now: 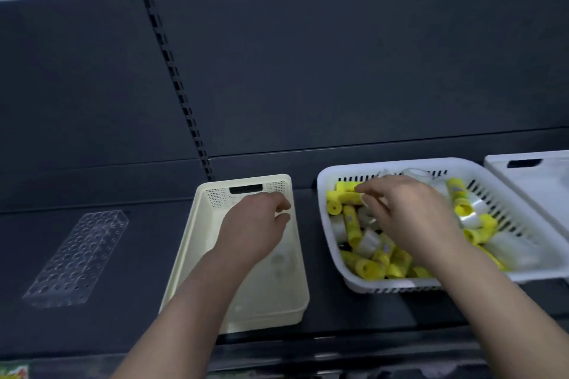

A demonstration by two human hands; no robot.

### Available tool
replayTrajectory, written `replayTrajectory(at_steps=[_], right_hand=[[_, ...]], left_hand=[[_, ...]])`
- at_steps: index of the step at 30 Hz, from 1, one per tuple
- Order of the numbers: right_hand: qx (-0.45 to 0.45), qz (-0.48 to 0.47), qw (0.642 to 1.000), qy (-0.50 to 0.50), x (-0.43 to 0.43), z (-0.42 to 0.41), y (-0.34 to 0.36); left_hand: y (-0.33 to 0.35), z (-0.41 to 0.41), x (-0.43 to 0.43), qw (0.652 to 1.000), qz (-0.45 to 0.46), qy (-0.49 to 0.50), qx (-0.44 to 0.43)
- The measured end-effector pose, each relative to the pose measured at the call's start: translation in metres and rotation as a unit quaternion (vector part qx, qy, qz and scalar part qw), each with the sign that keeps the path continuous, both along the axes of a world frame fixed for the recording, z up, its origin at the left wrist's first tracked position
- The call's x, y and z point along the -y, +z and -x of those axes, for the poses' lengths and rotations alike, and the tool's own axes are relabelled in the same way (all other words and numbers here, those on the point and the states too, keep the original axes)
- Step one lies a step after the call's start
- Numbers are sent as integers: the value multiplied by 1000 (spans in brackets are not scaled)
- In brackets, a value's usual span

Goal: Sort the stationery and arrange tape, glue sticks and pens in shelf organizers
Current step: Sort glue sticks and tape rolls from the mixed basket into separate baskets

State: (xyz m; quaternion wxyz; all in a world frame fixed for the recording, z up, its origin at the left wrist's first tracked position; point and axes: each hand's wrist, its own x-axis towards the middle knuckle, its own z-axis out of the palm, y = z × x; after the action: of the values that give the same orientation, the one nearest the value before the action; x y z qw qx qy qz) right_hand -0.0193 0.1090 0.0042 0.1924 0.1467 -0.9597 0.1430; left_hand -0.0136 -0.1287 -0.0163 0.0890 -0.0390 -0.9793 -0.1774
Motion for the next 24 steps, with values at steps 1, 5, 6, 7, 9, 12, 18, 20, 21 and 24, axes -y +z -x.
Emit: replayTrajectory(at_steps=[1,5,6,7,9,12,18,20,21,24], right_hand=[[5,5,1000,-23,-16,-1,0],[34,2,995,-93,-70,-7,-7],[44,-2,994,-99,-80,-8,-9],[53,-2,994,-98,-90,-9,-11],[75,-1,994,-82,-102,-12,-17],[101,-11,994,-45,-110,-17,-25],[94,30,995,-19,-125,-8,-21],[86,46,995,-13,-130,-4,-16],[81,49,995,-12,-132,-1,-14],[63,47,997,-6,-132,9,-8]], left_hand=[[2,2,-13,1000,-4,-16,-8],[8,11,-61,998,-18,-56,-27],[8,13,-71,997,-18,-64,-27],[8,14,-80,997,-20,-71,-23],[7,15,-96,997,-30,-76,-14],[2,20,-114,997,-28,-75,-10],[0,50,-141,997,-2,-65,32],[0,61,-148,994,46,-73,72],[0,65,-151,992,62,-74,85],[-1,67,-154,995,43,-62,72]])
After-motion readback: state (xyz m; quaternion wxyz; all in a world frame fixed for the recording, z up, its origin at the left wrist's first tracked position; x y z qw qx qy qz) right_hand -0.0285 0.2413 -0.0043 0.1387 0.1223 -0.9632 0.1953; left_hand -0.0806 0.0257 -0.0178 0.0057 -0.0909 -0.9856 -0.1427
